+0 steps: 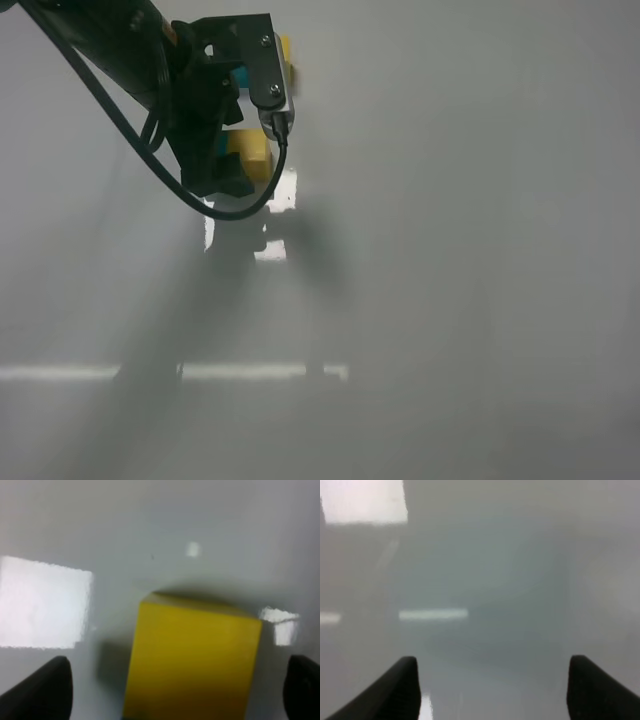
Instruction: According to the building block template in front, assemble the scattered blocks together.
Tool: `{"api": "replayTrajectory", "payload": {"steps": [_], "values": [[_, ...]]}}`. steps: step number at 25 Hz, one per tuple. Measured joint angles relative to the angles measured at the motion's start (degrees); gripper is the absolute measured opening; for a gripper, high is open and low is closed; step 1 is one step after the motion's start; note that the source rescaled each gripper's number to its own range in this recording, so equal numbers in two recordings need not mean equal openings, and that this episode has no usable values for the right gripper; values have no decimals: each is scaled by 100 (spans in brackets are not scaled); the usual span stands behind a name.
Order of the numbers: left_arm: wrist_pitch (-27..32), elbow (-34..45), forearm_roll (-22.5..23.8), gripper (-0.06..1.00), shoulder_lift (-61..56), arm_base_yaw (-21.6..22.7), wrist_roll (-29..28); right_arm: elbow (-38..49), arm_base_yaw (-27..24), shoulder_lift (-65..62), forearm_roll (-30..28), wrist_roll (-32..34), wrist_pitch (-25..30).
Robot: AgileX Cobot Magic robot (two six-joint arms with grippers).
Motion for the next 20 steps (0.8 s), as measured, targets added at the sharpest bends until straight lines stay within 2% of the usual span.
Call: {"api": "replayTrajectory", "payload": {"steps": [5,7,11,15,20], "values": [[142,0,81,98,-387,-167,-105,0,0,0,0,0,0],[181,0,306,97,-614,-284,-178,0,0,0,0,0,0],[354,-5,1041,97,-1206,-532,-555,0,0,0,0,0,0],[685,-5,1897,93,-1838,-589,-1076,0,0,0,0,0,0],[1260,2,2433,82,-2476,-616,-1677,0,0,0,0,0,0]]}}
